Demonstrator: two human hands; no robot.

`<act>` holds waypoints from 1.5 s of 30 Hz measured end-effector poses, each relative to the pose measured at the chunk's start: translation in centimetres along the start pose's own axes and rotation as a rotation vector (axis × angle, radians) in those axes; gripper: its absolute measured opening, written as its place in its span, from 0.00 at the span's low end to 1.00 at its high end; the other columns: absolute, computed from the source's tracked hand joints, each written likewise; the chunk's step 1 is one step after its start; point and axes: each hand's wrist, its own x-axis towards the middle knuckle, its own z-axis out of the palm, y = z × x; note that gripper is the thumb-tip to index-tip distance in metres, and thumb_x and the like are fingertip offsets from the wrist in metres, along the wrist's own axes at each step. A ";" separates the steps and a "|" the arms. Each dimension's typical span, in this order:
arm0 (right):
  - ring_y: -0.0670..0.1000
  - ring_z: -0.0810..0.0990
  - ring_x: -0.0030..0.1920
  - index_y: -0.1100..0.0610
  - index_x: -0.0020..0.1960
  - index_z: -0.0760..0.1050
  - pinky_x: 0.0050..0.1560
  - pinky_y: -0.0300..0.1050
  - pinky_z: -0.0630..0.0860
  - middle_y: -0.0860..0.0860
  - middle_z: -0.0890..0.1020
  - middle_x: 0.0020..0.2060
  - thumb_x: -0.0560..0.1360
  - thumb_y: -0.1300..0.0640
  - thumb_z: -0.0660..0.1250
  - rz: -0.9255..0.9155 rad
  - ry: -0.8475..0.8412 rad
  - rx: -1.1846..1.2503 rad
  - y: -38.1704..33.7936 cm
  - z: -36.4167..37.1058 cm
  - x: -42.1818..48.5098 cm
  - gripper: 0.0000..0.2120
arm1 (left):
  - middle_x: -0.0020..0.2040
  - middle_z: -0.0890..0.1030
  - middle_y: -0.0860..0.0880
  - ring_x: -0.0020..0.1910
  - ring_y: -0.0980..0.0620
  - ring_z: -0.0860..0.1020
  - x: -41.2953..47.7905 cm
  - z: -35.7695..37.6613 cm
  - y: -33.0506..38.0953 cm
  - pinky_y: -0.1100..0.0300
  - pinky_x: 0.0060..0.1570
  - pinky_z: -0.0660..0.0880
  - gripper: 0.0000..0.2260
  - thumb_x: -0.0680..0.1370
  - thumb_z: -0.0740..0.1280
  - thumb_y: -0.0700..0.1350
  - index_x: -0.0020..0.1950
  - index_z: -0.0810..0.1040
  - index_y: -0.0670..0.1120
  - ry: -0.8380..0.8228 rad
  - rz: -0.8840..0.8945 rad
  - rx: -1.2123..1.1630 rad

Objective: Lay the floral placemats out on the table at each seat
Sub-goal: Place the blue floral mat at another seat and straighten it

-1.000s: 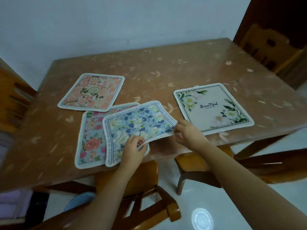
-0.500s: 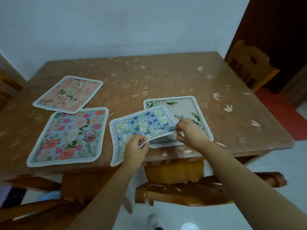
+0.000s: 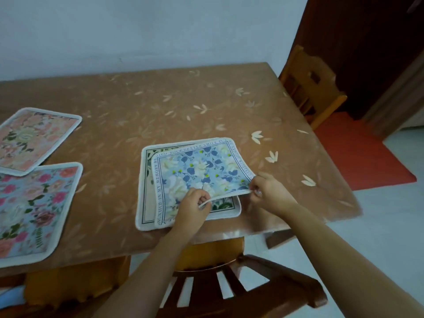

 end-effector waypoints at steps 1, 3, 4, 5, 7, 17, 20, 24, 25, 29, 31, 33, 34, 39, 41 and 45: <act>0.58 0.74 0.48 0.63 0.44 0.75 0.42 0.43 0.68 0.60 0.76 0.44 0.67 0.65 0.66 -0.001 -0.006 0.009 1.0 -0.3 -0.1 0.06 | 0.39 0.70 0.51 0.36 0.58 0.69 0.2 0.8 0.5 0.76 0.37 0.66 0.08 0.72 0.67 0.33 0.40 0.73 0.45 0.003 0.000 0.013; 0.57 0.74 0.48 0.62 0.44 0.75 0.42 0.42 0.67 0.58 0.76 0.44 0.66 0.65 0.66 -0.010 -0.013 0.018 3.3 -1.0 -0.1 0.06 | 0.39 0.71 0.50 0.36 0.58 0.70 0.6 2.6 1.6 0.76 0.38 0.67 0.08 0.71 0.68 0.32 0.40 0.74 0.45 0.014 -0.003 0.042; 0.57 0.74 0.48 0.62 0.43 0.75 0.41 0.40 0.65 0.58 0.76 0.44 0.66 0.65 0.66 -0.018 -0.013 0.019 4.6 -1.5 -0.1 0.06 | 0.39 0.72 0.50 0.36 0.58 0.70 0.9 3.7 2.3 0.76 0.38 0.67 0.08 0.70 0.68 0.32 0.41 0.74 0.44 0.023 -0.008 0.056; 0.57 0.75 0.47 0.62 0.43 0.75 0.39 0.38 0.63 0.58 0.76 0.43 0.66 0.65 0.66 -0.030 -0.012 0.018 5.9 -2.0 0.0 0.06 | 0.39 0.72 0.50 0.37 0.59 0.70 1.1 4.7 3.1 0.76 0.39 0.66 0.08 0.70 0.68 0.32 0.41 0.74 0.44 0.036 -0.012 0.064; 0.57 0.75 0.47 0.61 0.42 0.75 0.37 0.35 0.59 0.57 0.77 0.44 0.66 0.65 0.66 -0.051 0.001 0.014 8.3 -2.9 0.3 0.05 | 0.39 0.72 0.50 0.36 0.58 0.70 1.6 6.6 4.5 0.76 0.39 0.66 0.07 0.70 0.68 0.32 0.40 0.74 0.44 0.062 -0.007 0.066; 0.58 0.74 0.47 0.60 0.39 0.73 0.42 0.41 0.66 0.57 0.77 0.42 0.64 0.66 0.65 -0.234 -0.070 0.043 21.9 -10.5 2.3 0.05 | 0.41 0.74 0.47 0.37 0.57 0.71 5.0 19.4 13.3 0.74 0.37 0.66 0.03 0.72 0.68 0.36 0.42 0.75 0.43 0.247 -0.140 0.120; 0.58 0.74 0.46 0.61 0.41 0.73 0.40 0.40 0.64 0.58 0.77 0.43 0.65 0.66 0.65 -0.277 -0.106 0.016 25.2 -12.0 2.9 0.05 | 0.41 0.75 0.47 0.39 0.52 0.72 6.3 22.5 14.9 0.72 0.40 0.67 0.02 0.72 0.68 0.37 0.42 0.76 0.42 0.250 -0.182 0.130; 0.58 0.73 0.47 0.63 0.42 0.74 0.36 0.37 0.60 0.59 0.77 0.44 0.65 0.66 0.65 -0.315 -0.126 -0.006 28.7 -13.4 5.0 0.05 | 0.41 0.75 0.47 0.39 0.52 0.72 8.9 25.3 16.4 0.74 0.40 0.66 0.02 0.72 0.68 0.37 0.42 0.76 0.42 0.268 -0.206 0.133; 0.58 0.73 0.47 0.63 0.42 0.74 0.38 0.39 0.62 0.59 0.77 0.44 0.65 0.66 0.65 -0.314 -0.129 -0.005 29.4 -13.8 5.7 0.05 | 0.41 0.74 0.47 0.39 0.52 0.72 9.6 26.0 16.7 0.74 0.39 0.66 0.02 0.72 0.68 0.37 0.42 0.76 0.42 0.272 -0.215 0.130; 0.57 0.74 0.47 0.62 0.42 0.74 0.42 0.47 0.71 0.58 0.77 0.44 0.66 0.65 0.65 -0.325 -0.146 -0.033 31.7 -15.0 9.0 0.05 | 0.39 0.73 0.50 0.38 0.58 0.71 12.7 28.2 17.3 0.74 0.38 0.66 0.07 0.72 0.68 0.37 0.38 0.74 0.48 0.305 -0.248 0.100; 0.57 0.74 0.47 0.61 0.42 0.74 0.41 0.45 0.70 0.58 0.77 0.44 0.66 0.65 0.65 -0.356 -0.146 -0.059 32.4 -15.3 11.0 0.05 | 0.38 0.72 0.52 0.38 0.58 0.71 14.4 28.8 17.3 0.74 0.38 0.65 0.11 0.72 0.67 0.35 0.37 0.72 0.50 0.337 -0.242 0.084; 0.57 0.74 0.47 0.61 0.42 0.75 0.40 0.44 0.67 0.58 0.77 0.44 0.66 0.65 0.65 -0.379 -0.158 -0.076 32.7 -15.5 13.1 0.05 | 0.37 0.71 0.54 0.38 0.56 0.70 16.2 28.9 17.1 0.72 0.39 0.65 0.12 0.72 0.67 0.34 0.37 0.72 0.50 0.354 -0.253 0.094; 0.57 0.74 0.47 0.62 0.42 0.75 0.40 0.43 0.66 0.58 0.77 0.44 0.66 0.65 0.65 -0.388 -0.165 -0.074 32.7 -15.6 14.1 0.05 | 0.37 0.70 0.54 0.38 0.55 0.70 17.1 28.8 16.9 0.71 0.38 0.66 0.12 0.72 0.67 0.34 0.37 0.71 0.50 0.358 -0.265 0.109; 0.54 0.73 0.43 0.61 0.41 0.72 0.40 0.47 0.70 0.55 0.74 0.41 0.67 0.64 0.65 -0.484 -0.222 -0.008 31.7 -16.1 18.2 0.03 | 0.38 0.69 0.57 0.39 0.56 0.70 19.7 27.9 16.1 0.75 0.38 0.65 0.09 0.72 0.67 0.35 0.38 0.73 0.48 0.373 -0.312 0.154; 0.53 0.73 0.42 0.61 0.41 0.73 0.42 0.45 0.70 0.52 0.72 0.40 0.67 0.65 0.65 -0.539 -0.297 0.022 30.8 -16.7 19.5 0.04 | 0.38 0.70 0.59 0.38 0.60 0.70 19.5 27.5 16.3 0.75 0.38 0.64 0.06 0.71 0.69 0.35 0.40 0.75 0.45 0.364 -0.316 0.158; 0.54 0.74 0.42 0.62 0.42 0.74 0.44 0.47 0.71 0.52 0.73 0.40 0.67 0.66 0.65 -0.670 -0.490 0.035 29.5 -17.7 21.0 0.04 | 0.36 0.72 0.54 0.36 0.60 0.71 18.0 27.8 17.3 0.76 0.38 0.64 0.05 0.70 0.71 0.35 0.41 0.76 0.42 0.408 -0.381 0.120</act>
